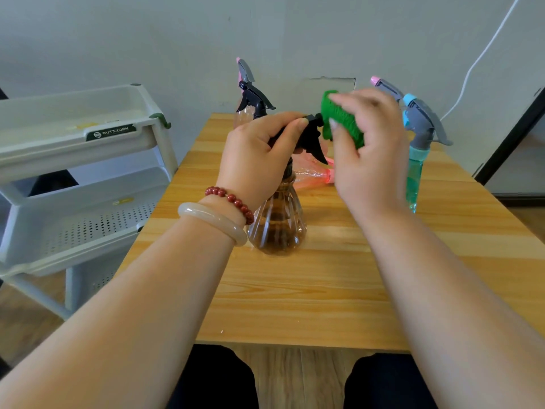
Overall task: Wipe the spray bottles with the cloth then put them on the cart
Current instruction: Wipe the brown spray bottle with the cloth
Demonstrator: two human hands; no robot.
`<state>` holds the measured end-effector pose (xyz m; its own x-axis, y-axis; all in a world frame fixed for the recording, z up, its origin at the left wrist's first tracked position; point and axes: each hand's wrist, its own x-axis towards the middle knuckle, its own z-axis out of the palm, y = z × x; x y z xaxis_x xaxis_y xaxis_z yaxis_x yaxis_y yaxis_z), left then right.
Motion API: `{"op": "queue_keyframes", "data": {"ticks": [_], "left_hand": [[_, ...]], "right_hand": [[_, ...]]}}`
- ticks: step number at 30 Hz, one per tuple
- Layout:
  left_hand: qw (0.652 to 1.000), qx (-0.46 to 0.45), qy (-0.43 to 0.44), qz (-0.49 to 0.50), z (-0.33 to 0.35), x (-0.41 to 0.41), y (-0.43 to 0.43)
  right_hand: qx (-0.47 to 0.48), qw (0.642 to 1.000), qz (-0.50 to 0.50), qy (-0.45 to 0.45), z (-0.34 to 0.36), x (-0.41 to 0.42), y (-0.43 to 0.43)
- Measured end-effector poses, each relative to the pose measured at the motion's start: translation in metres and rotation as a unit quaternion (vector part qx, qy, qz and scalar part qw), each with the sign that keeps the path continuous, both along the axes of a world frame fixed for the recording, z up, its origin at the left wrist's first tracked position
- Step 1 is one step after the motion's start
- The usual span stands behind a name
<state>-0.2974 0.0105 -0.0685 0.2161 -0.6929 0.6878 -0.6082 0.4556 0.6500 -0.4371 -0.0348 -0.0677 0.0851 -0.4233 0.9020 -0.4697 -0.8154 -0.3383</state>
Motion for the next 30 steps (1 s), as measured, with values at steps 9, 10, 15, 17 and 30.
{"op": "queue_keyframes", "data": {"ticks": [9, 10, 15, 17, 30], "left_hand": [[1.000, 0.003, 0.008, -0.002, 0.000, 0.000, 0.000], [1.000, 0.005, 0.010, -0.003, 0.000, 0.000, 0.000], [1.000, 0.014, 0.003, -0.005, 0.001, 0.000, 0.002], [1.000, 0.009, 0.006, -0.003, 0.000, 0.000, 0.002], [1.000, 0.019, 0.001, 0.002, 0.001, 0.000, 0.002]], "right_hand": [[-0.035, 0.999, 0.004, 0.033, -0.009, 0.000, 0.006], [-0.030, 0.999, -0.005, 0.035, -0.005, 0.003, 0.003], [-0.002, 0.996, -0.038, -0.083, 0.009, 0.002, 0.001], [-0.031, 0.997, -0.016, -0.064, 0.000, 0.000, 0.007], [-0.007, 1.000, 0.004, 0.006, -0.041, 0.002, 0.008]]}}
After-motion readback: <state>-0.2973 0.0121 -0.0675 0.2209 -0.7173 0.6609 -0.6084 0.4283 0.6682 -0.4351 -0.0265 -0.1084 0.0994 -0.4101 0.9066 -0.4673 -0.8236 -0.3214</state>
